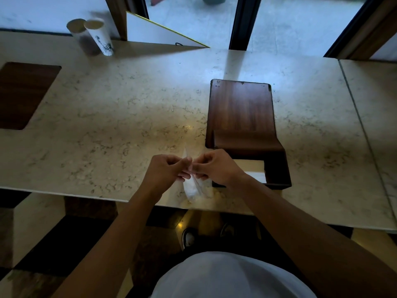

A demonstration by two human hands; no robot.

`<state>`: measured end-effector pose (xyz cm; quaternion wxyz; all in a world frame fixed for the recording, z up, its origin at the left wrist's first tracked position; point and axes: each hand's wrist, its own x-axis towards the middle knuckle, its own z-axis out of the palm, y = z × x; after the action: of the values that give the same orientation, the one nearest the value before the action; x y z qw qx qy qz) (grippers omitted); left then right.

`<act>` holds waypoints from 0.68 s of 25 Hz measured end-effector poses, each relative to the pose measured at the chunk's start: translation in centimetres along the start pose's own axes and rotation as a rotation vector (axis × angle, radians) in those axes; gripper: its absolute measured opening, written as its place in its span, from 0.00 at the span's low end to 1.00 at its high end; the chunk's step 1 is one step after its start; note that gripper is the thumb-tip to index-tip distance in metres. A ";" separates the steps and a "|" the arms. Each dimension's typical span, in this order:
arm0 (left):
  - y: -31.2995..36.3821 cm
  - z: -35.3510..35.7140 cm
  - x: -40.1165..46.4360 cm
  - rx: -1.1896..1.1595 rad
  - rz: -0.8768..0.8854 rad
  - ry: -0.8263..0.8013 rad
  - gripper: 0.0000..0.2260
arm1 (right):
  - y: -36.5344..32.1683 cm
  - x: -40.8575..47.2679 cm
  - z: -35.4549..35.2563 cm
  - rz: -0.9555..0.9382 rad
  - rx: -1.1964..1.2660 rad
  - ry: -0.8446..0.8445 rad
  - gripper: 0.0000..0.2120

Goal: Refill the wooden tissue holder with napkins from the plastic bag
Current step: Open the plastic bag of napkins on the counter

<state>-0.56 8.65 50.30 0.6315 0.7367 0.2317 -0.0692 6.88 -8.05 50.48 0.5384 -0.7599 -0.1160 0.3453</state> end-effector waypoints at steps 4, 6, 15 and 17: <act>-0.2 -0.8 0.0 -0.035 -0.036 -0.041 0.10 | 0.3 0.3 -0.2 0.038 0.050 -0.046 0.04; -0.4 -1.1 0.2 0.000 -0.052 -0.080 0.08 | 0.5 0.6 -0.2 0.063 0.020 -0.055 0.04; -0.1 -0.2 1.1 0.238 -0.086 -0.208 0.14 | -0.6 1.2 0.0 -0.057 -0.486 -0.127 0.11; 0.0 0.0 1.0 0.255 -0.069 -0.206 0.15 | -1.0 1.3 0.2 -0.035 -0.578 -0.213 0.14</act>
<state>0.37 8.87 49.92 0.5507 0.7915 0.1802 -0.1946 7.91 -6.86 50.85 0.2904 -0.8391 -0.2782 0.3664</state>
